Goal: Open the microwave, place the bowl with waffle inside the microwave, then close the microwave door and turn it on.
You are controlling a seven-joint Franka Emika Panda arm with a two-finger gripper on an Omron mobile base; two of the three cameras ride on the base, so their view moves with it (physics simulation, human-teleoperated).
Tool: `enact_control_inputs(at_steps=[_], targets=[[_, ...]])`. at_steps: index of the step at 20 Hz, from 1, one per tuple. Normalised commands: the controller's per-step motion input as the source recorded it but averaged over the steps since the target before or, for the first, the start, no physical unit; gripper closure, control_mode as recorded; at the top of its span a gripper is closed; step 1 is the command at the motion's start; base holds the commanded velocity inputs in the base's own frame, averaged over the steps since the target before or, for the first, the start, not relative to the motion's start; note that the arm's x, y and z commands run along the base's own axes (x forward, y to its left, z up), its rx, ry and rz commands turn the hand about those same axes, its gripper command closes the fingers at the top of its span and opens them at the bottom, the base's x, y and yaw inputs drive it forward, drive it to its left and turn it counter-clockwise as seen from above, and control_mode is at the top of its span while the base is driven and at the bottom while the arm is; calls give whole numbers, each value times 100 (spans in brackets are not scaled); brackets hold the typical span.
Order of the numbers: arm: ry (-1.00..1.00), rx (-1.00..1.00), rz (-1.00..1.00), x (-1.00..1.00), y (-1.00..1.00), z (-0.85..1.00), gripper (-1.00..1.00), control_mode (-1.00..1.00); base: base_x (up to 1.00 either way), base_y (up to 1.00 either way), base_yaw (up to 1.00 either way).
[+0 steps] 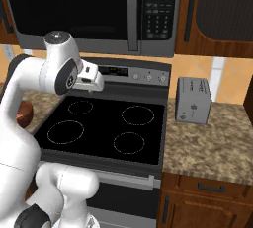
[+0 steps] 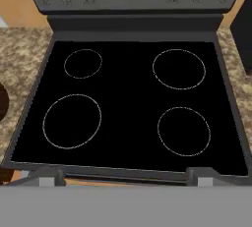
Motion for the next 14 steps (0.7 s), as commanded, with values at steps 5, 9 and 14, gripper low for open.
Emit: enact_control_inputs(at_steps=[5,9,14], targets=[[-31,0,0,-52,-5,56,-100,-100,0,0,0],[-29,0,0,-35,-1,62,-100,-100,0,0,0],[-35,0,0,-38,-10,64,-100,-100,0,0,0]])
